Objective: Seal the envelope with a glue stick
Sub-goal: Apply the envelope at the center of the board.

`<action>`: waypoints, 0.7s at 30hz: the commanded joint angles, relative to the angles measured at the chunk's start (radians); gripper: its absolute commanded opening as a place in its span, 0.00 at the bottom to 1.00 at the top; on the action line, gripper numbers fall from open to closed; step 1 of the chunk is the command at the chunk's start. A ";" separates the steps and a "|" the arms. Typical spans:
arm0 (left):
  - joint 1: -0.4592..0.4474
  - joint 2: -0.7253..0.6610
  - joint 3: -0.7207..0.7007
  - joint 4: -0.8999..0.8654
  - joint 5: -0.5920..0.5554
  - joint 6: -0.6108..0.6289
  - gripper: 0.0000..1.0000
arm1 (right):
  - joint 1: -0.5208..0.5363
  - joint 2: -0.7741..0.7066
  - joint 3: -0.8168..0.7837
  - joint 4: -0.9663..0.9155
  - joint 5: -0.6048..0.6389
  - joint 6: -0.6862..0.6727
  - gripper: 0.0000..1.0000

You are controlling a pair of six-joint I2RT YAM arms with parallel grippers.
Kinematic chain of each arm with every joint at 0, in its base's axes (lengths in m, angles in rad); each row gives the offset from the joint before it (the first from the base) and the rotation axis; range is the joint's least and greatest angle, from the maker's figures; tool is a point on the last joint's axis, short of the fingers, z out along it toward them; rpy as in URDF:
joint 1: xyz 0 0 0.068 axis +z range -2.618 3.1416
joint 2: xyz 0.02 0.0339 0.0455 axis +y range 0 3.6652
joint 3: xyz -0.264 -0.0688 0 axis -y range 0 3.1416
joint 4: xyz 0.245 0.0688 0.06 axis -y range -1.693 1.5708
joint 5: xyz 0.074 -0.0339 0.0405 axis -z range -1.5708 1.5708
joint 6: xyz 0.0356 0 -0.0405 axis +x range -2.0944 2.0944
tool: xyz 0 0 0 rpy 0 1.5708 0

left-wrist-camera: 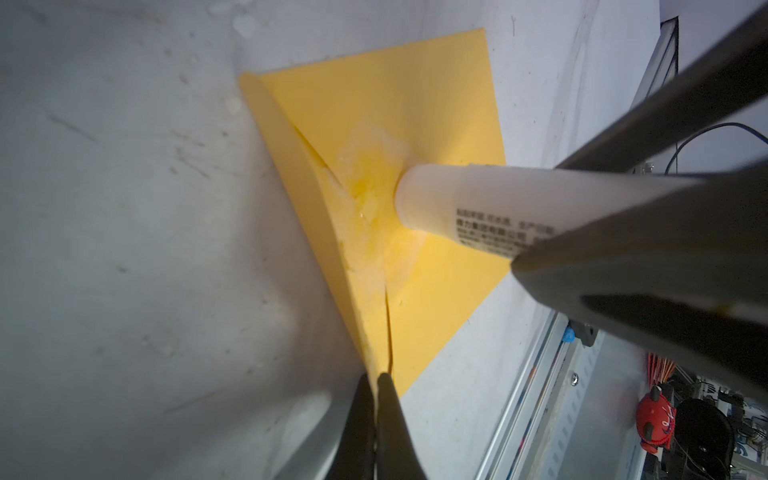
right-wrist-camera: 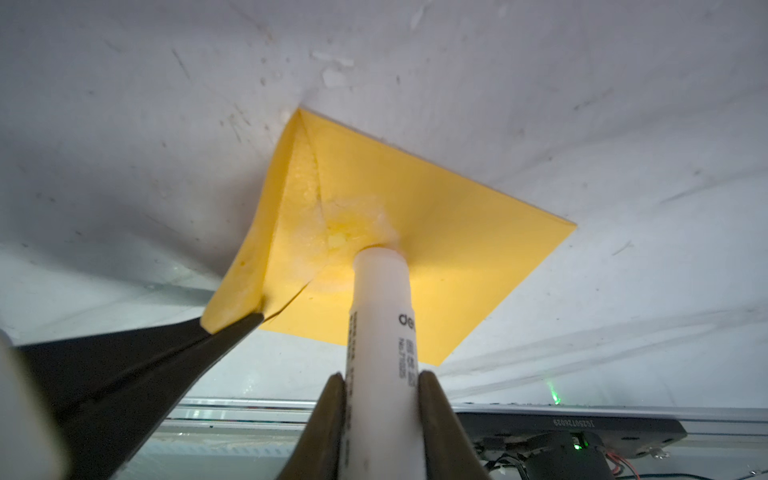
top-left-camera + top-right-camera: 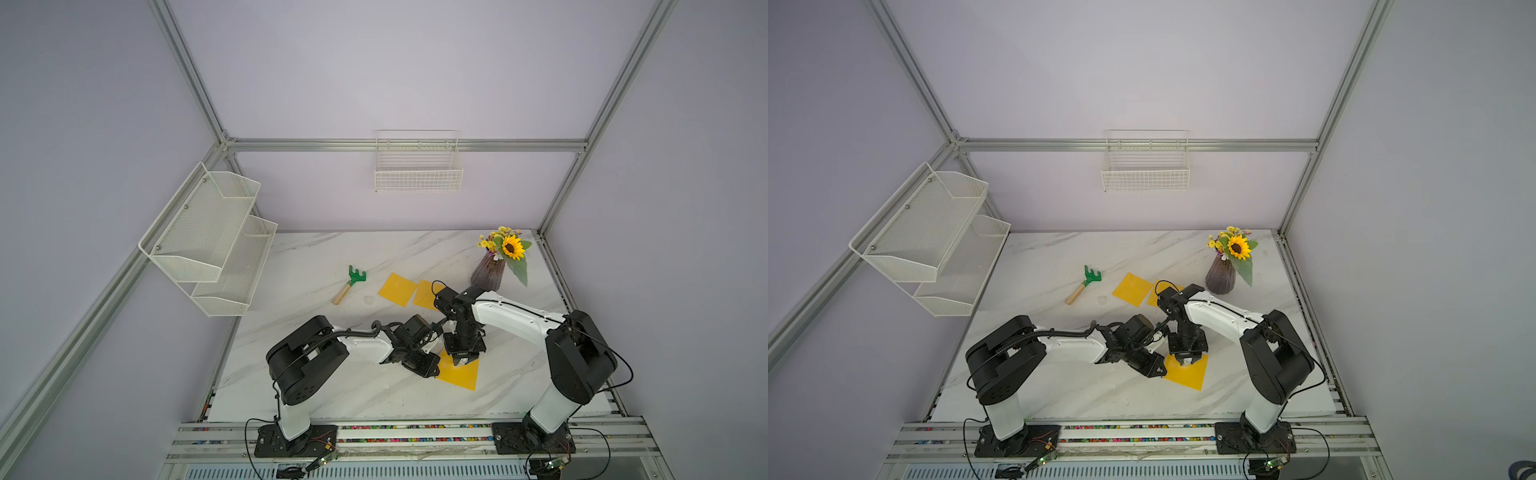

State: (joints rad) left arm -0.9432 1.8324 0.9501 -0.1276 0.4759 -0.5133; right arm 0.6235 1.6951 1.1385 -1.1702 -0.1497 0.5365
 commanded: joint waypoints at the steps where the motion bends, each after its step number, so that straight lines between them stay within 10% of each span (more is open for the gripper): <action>1: -0.002 0.008 -0.011 0.013 0.012 -0.010 0.00 | -0.004 0.028 -0.085 0.232 -0.229 0.014 0.00; 9: -0.001 0.007 -0.016 0.013 0.008 -0.011 0.00 | -0.004 0.067 -0.025 -0.004 0.258 0.020 0.00; 17: -0.001 0.008 -0.013 0.013 0.010 -0.011 0.00 | -0.005 0.012 -0.083 0.272 -0.272 0.037 0.00; 21: -0.001 0.005 -0.014 0.013 0.009 -0.009 0.00 | -0.005 0.035 -0.030 0.123 0.061 0.031 0.00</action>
State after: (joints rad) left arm -0.9428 1.8324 0.9501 -0.1276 0.4786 -0.5144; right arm 0.6090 1.6726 1.1076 -1.0649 -0.2642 0.5674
